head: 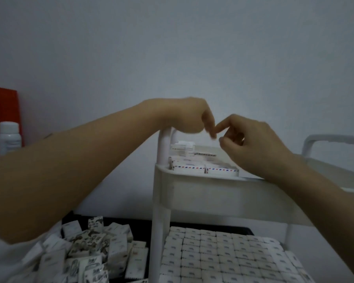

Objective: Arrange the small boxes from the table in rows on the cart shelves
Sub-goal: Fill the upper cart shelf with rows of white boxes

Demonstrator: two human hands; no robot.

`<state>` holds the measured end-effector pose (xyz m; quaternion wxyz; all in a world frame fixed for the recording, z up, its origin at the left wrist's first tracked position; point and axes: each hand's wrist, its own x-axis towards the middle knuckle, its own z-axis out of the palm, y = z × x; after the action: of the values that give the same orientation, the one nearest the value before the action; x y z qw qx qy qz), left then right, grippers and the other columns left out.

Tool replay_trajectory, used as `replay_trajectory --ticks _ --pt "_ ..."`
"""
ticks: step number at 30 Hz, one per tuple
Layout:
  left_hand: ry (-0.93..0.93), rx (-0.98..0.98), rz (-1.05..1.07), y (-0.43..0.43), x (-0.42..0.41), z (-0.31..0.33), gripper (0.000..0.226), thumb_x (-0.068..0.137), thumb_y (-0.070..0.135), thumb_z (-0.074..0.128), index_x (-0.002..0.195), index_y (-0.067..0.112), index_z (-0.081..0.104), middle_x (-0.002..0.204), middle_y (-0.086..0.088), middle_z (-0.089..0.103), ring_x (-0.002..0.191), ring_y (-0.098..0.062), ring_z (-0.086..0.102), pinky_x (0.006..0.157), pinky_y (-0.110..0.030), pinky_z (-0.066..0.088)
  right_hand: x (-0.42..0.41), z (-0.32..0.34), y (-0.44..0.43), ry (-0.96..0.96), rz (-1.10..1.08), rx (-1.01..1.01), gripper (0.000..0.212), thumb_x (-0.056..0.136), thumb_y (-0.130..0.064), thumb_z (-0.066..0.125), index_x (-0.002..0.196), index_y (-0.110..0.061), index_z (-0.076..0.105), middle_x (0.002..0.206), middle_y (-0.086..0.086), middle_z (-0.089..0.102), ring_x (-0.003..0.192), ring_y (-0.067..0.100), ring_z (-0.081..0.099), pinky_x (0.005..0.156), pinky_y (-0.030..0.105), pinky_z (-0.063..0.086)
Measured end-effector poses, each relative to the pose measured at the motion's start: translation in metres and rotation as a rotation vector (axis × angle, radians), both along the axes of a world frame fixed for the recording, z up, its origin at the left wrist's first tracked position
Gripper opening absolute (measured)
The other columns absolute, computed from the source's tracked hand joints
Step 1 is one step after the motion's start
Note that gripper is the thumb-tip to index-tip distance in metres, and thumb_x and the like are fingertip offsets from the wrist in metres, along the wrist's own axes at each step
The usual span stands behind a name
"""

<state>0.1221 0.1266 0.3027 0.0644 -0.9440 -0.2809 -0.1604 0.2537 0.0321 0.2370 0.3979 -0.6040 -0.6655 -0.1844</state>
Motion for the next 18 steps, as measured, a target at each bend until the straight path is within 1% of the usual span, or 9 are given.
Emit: replay_trajectory --ticks 3,6,8,9,12,13,15,16,18 --pt "-0.357 0.122 -0.048 -0.008 -0.031 0.000 0.049 0.086 -0.006 0.041 0.100 0.032 0.070 0.091 0.020 0.058 0.094 0.001 0.057 0.079 -0.013 0.041 -0.014 -0.001 -0.011 -0.091 0.037 0.192 0.016 0.087 -0.021 0.056 0.097 -0.028 0.065 0.066 -0.012 0.060 0.061 0.008 0.057 0.067 0.035 0.051" --pt "-0.610 0.186 -0.083 -0.018 -0.075 -0.022 0.041 0.089 -0.003 0.042 0.091 0.031 0.064 0.090 0.020 0.059 0.083 0.006 0.057 0.069 -0.004 0.042 -0.043 -0.011 -0.025 -0.129 0.141 0.310 0.016 0.086 -0.024 0.051 0.091 -0.027 0.066 0.062 -0.015 0.055 0.055 0.008 0.053 0.057 0.031 0.047" --pt "-0.691 0.207 -0.099 -0.024 -0.106 -0.051 0.034 0.088 0.000 0.045 0.091 0.027 0.064 0.085 0.022 0.059 0.080 0.002 0.059 0.069 -0.009 0.047 -0.069 -0.029 -0.034 -0.147 0.247 0.320 0.016 0.085 -0.022 0.051 0.088 -0.024 0.066 0.061 -0.017 0.052 0.053 0.007 0.050 0.054 0.027 0.042" --pt "-0.726 0.208 -0.099 -0.026 -0.121 -0.070 0.031 0.087 0.000 0.046 0.091 0.025 0.064 0.084 0.022 0.059 0.079 -0.001 0.060 0.069 -0.016 0.049 -0.083 -0.040 -0.037 -0.145 0.315 0.305 0.015 0.085 -0.020 0.052 0.086 -0.023 0.067 0.060 -0.018 0.049 0.052 0.006 0.048 0.054 0.023 0.038" --pt "-0.796 0.098 -0.011 -0.014 -0.160 -0.140 0.028 0.087 -0.002 0.051 0.090 0.022 0.064 0.084 0.016 0.064 0.070 -0.014 0.063 0.065 -0.031 0.049 -0.123 -0.084 -0.037 -0.158 0.473 0.171 0.013 0.084 -0.017 0.054 0.085 -0.022 0.066 0.060 -0.020 0.043 0.051 -0.001 0.042 0.053 0.012 0.032" --pt "-0.789 0.029 0.022 -0.006 -0.169 -0.166 0.029 0.087 -0.003 0.052 0.090 0.023 0.063 0.084 0.014 0.065 0.069 -0.014 0.063 0.064 -0.032 0.049 -0.135 -0.101 -0.032 -0.179 0.498 0.099 0.013 0.084 -0.016 0.053 0.086 -0.021 0.065 0.062 -0.018 0.046 0.052 -0.001 0.042 0.052 0.015 0.034" --pt "-0.729 -0.125 0.106 0.014 -0.183 -0.219 0.032 0.088 -0.002 0.052 0.087 0.028 0.063 0.084 0.013 0.066 0.069 -0.003 0.061 0.064 -0.028 0.048 -0.156 -0.133 -0.015 -0.227 0.469 -0.097 0.016 0.086 -0.015 0.050 0.094 -0.021 0.062 0.075 -0.011 0.057 0.059 0.005 0.049 0.054 0.026 0.043" --pt "-0.688 -0.184 0.159 0.025 -0.186 -0.244 0.032 0.088 -0.001 0.052 0.086 0.030 0.063 0.084 0.014 0.066 0.071 0.001 0.060 0.067 -0.025 0.047 -0.166 -0.148 -0.003 -0.262 0.406 -0.226 0.019 0.088 -0.014 0.049 0.103 -0.020 0.059 0.088 -0.006 0.060 0.069 0.011 0.055 0.060 0.031 0.045" --pt "-0.612 -0.231 0.237 0.046 -0.190 -0.282 0.031 0.090 0.004 0.051 0.089 0.032 0.064 0.090 0.015 0.066 0.082 0.002 0.060 0.074 -0.025 0.048 -0.179 -0.180 0.025 -0.303 0.216 -0.469 0.031 0.092 -0.009 0.047 0.122 -0.017 0.050 0.118 0.002 0.055 0.101 0.020 0.055 0.074 0.029 0.042"
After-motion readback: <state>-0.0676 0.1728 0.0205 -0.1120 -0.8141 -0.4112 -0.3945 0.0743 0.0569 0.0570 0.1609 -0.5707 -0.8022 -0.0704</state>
